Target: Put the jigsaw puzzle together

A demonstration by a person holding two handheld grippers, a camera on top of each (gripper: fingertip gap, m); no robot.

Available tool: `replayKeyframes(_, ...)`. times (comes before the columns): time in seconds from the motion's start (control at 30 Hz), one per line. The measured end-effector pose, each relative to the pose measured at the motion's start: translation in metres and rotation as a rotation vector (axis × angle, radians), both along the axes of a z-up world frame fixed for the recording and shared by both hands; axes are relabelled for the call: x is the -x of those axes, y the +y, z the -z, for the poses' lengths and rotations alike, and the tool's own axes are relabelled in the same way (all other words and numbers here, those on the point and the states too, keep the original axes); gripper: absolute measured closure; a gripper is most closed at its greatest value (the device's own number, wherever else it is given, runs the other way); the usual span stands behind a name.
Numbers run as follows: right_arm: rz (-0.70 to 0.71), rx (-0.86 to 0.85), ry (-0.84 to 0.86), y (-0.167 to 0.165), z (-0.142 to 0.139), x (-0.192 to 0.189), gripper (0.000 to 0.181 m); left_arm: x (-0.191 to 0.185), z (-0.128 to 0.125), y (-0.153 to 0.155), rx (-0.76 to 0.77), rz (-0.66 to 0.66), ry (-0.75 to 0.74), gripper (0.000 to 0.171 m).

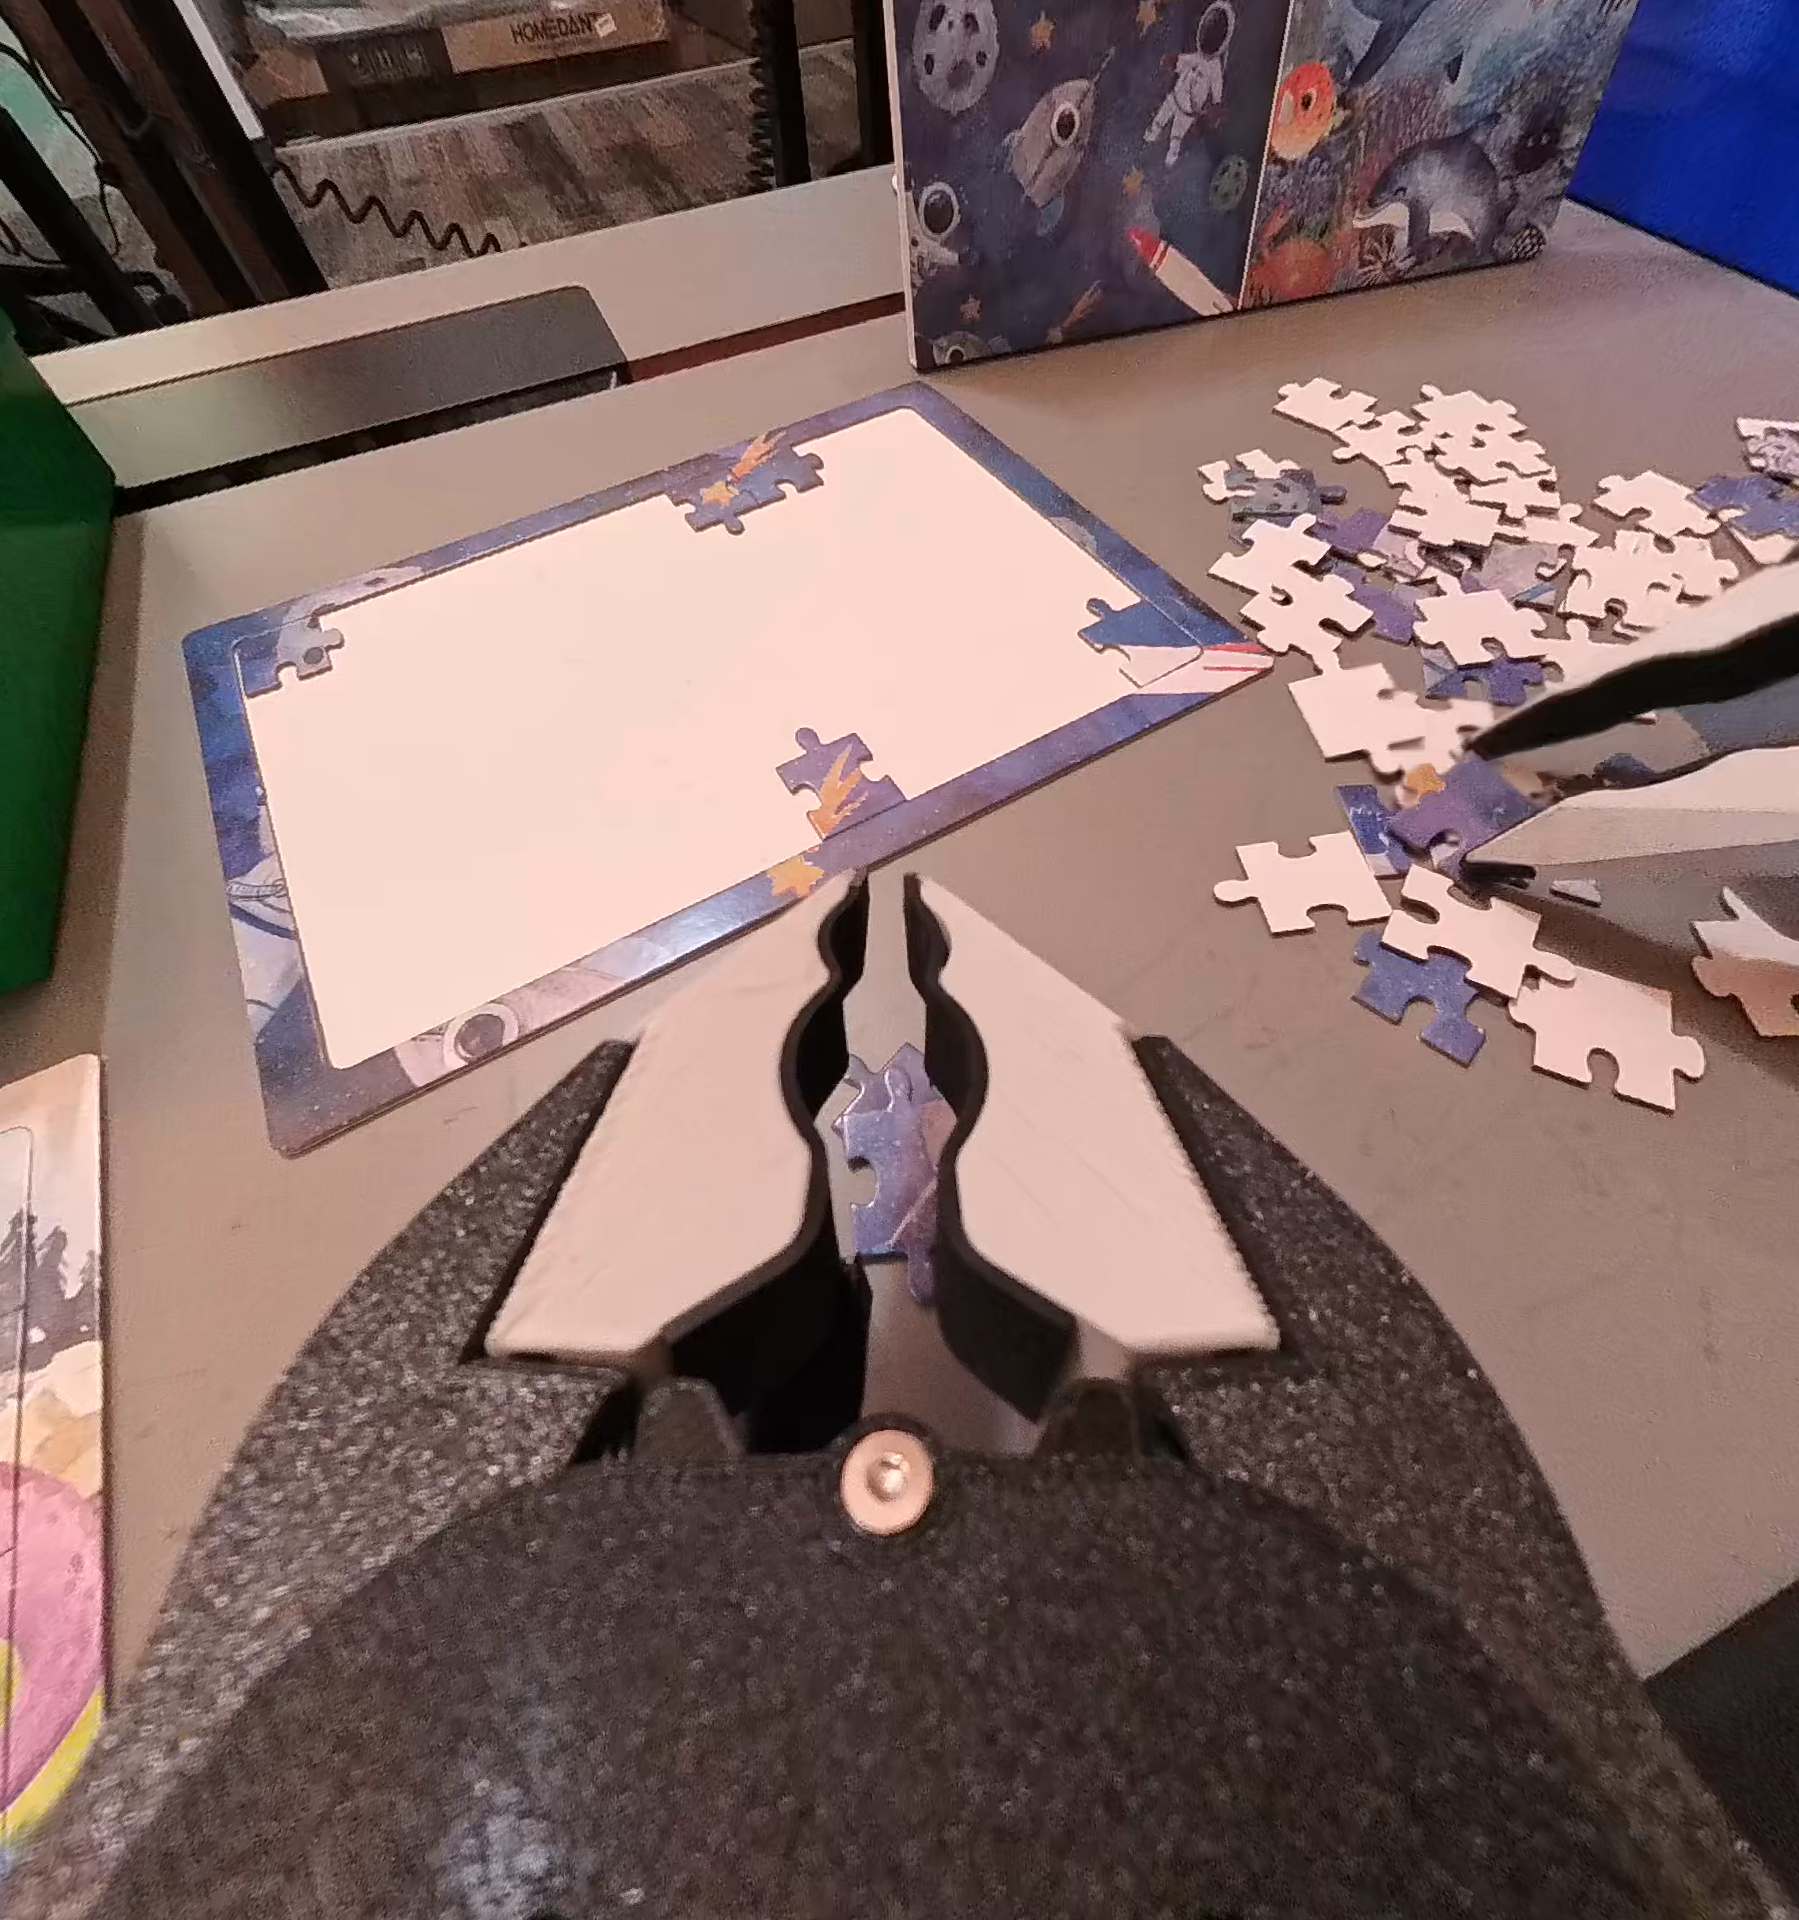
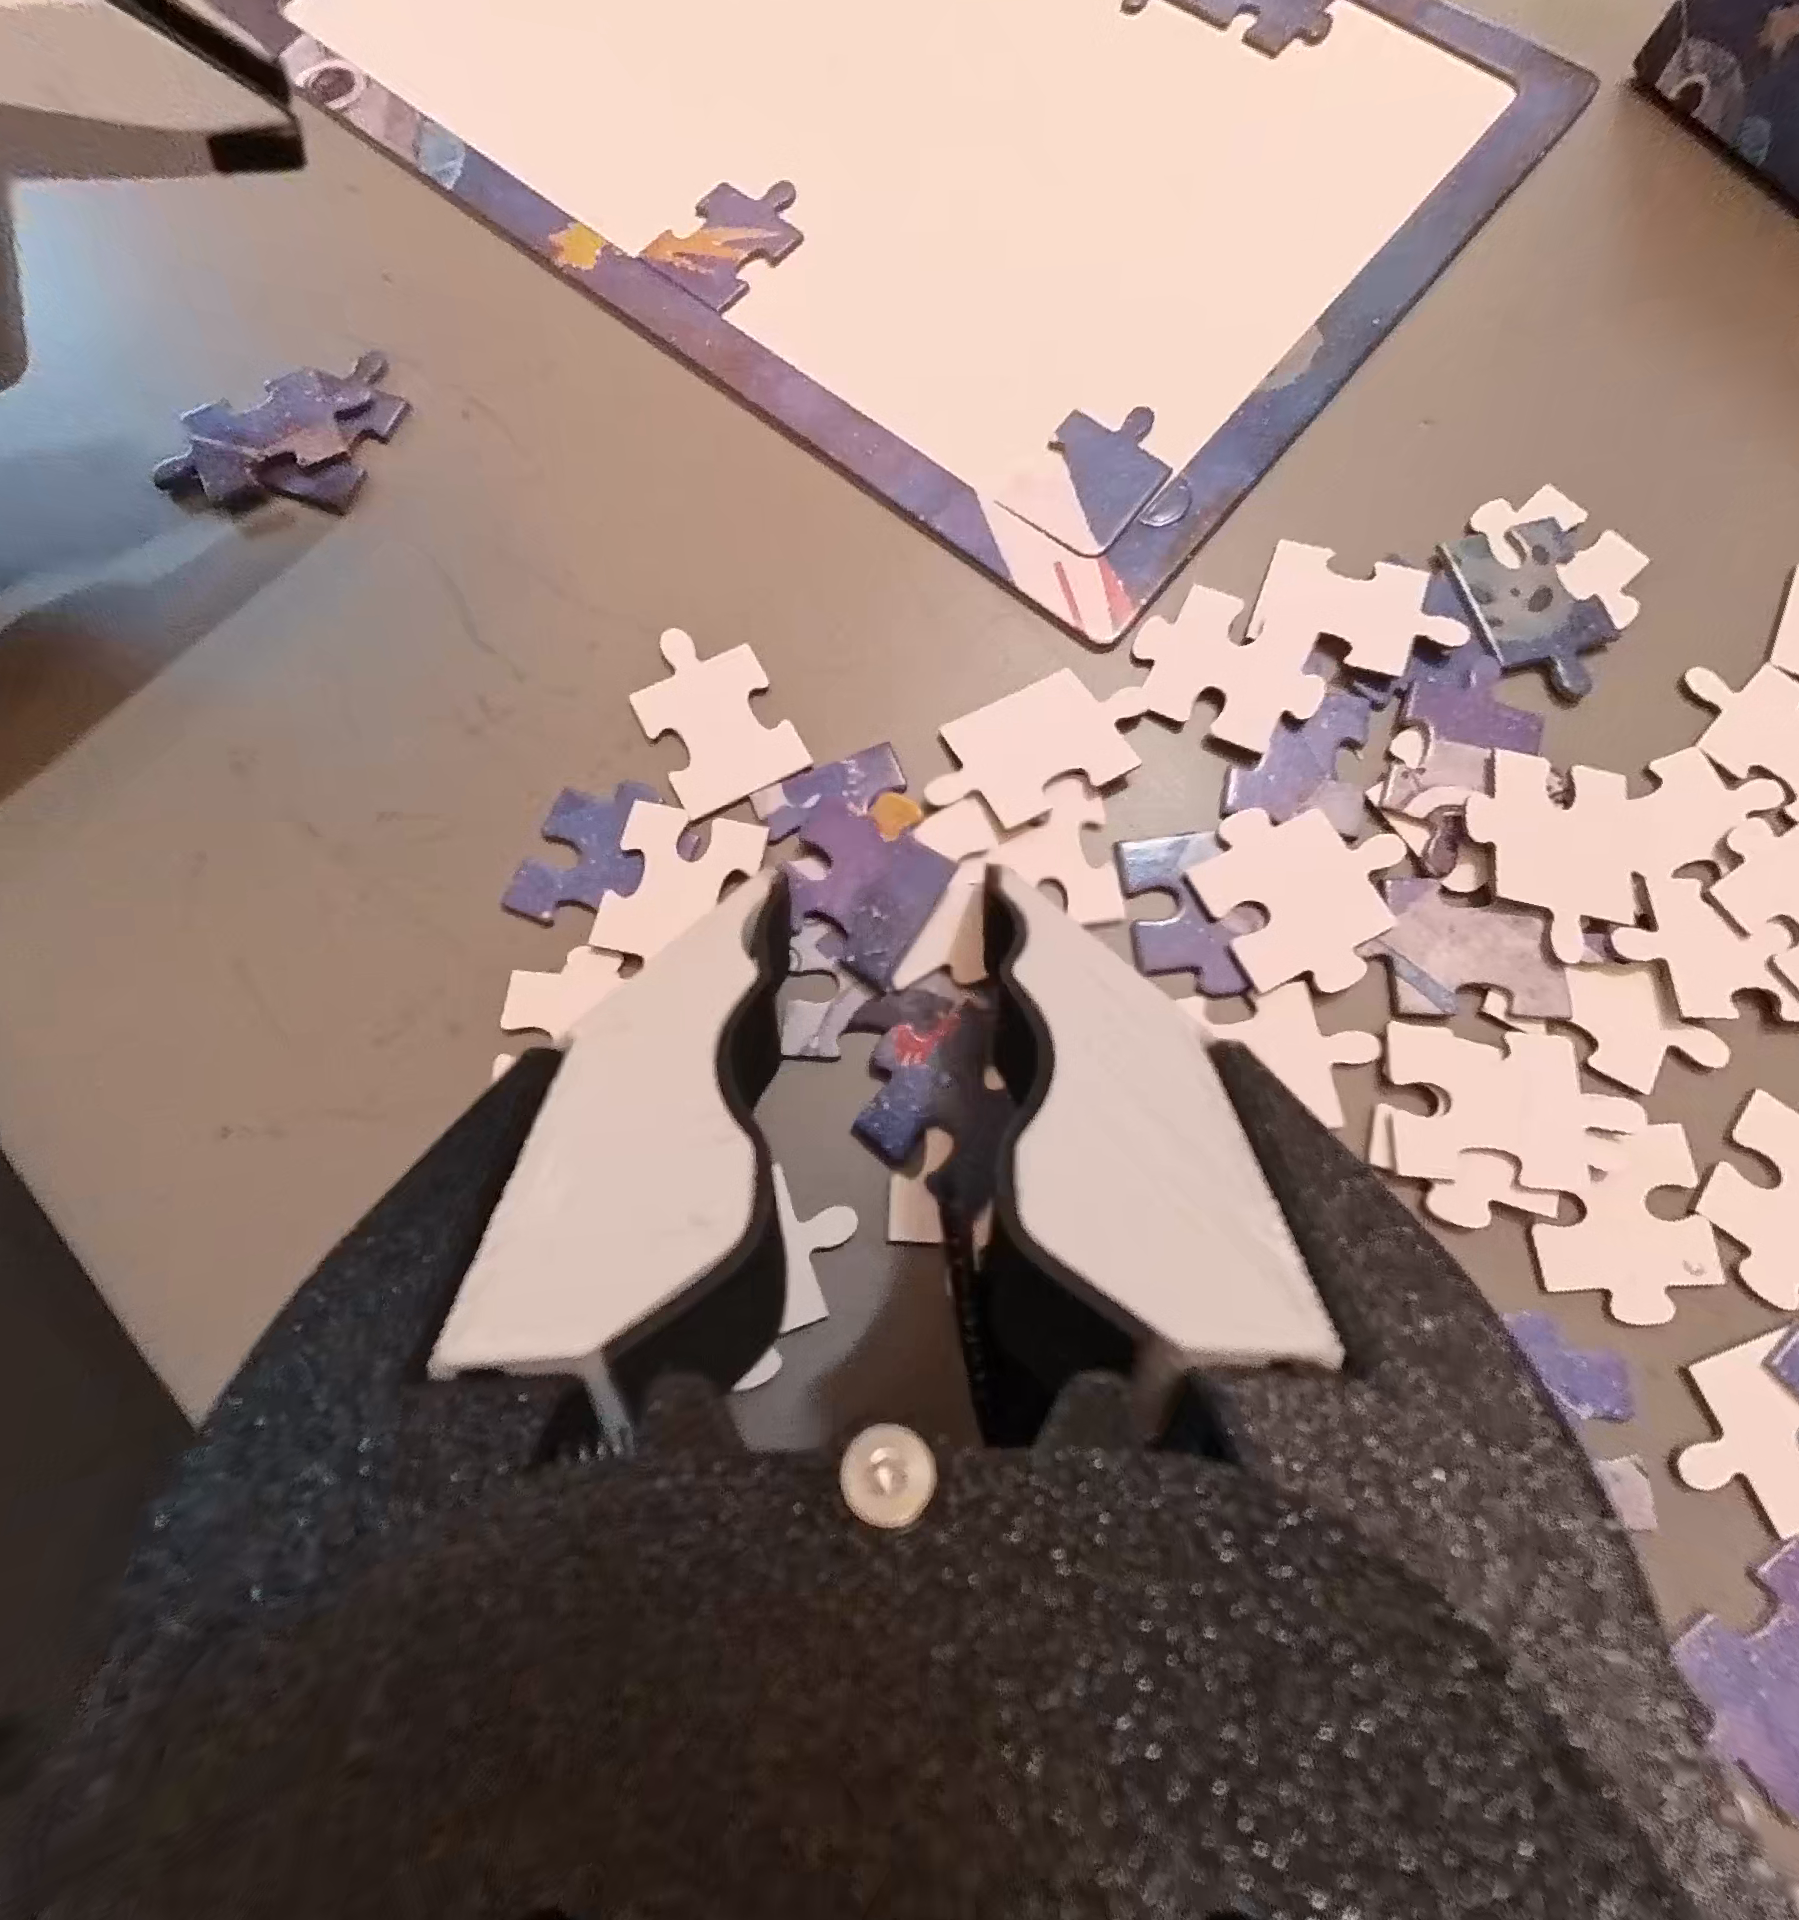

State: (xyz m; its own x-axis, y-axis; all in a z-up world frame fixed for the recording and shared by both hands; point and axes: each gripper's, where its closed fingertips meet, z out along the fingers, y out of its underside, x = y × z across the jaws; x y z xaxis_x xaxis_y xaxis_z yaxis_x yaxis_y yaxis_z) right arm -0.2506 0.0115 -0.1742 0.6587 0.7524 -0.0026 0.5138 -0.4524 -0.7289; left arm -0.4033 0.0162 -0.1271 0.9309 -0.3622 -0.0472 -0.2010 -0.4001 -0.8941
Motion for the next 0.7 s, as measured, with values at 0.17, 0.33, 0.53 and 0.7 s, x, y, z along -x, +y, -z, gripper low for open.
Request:
replayKeyframes(0.17, -0.015, -0.014, -0.015, -0.002, -0.001, 0.001, 0.151, 0.0, 0.001, 0.0, 0.004, 0.0, 0.009, 0.165)
replayKeyframes(0.33, -0.004, -0.051, 0.012, 0.0, -0.01, -0.002, 0.167, -0.001, 0.002, 0.0, 0.006, 0.003, 0.01, 0.165)
replayKeyframes(0.53, -0.02, -0.035, 0.03, -0.004, -0.01, -0.002, 0.169, -0.001, 0.003, 0.0, 0.011, 0.006, 0.015, 0.165)
replayKeyframes(0.7, -0.043, -0.024, 0.071, -0.008, -0.014, 0.001, 0.174, -0.002, 0.005, 0.0, 0.017, 0.01, 0.02, 0.165)
